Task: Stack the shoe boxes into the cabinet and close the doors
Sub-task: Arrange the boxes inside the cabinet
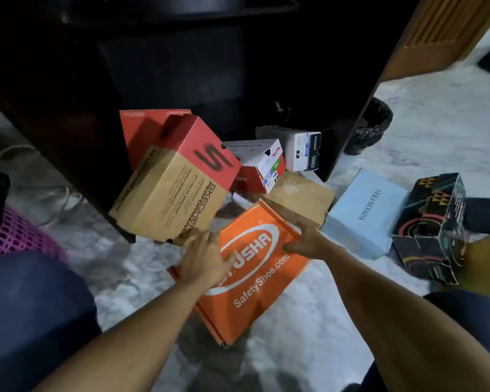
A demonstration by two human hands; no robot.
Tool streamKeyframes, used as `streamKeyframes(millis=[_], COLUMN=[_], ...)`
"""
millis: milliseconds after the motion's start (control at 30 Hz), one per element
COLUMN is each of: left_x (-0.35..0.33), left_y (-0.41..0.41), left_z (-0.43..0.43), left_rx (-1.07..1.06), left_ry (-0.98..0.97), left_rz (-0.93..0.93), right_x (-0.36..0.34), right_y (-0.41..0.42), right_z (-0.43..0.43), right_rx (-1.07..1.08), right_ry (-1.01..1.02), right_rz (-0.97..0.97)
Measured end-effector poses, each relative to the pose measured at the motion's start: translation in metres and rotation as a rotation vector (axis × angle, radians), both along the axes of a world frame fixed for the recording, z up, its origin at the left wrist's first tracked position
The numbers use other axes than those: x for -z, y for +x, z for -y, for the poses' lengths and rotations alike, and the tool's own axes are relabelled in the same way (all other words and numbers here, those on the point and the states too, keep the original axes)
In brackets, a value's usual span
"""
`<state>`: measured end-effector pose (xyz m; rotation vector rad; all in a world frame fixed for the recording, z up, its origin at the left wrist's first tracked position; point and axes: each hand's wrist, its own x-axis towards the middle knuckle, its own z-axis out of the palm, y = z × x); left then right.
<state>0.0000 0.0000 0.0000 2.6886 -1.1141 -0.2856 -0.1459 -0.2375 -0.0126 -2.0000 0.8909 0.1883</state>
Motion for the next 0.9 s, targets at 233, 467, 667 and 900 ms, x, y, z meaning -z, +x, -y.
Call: streamKeyframes(millis=[233, 467, 667, 900], left_x=[0.029, 0.039, 0.062, 0.085], left_y=[-0.069, -0.101, -0.101, -0.095], left_z=[-0.073, -0.105, -0.118, -0.117], left_rx=[-0.372, -0.364, -0.359, -0.246], left_ry=[0.123, -0.195, -0.143, -0.275], left_rz=[-0.363, -0.748, -0.694, -0.698], right_x=[0.020, 0.009, 0.025, 0.034], right_y=[-0.037, -0.069, -0.091, -0.120], right_z=[-0.018, -0.054, -0.087, -0.097], right_rx=[-0.119, -0.166, -0.093, 0.044], right_ry=[0.035, 0.024, -0.304, -0.293], right_rz=[0.128, 0.107, -0.307, -0.376])
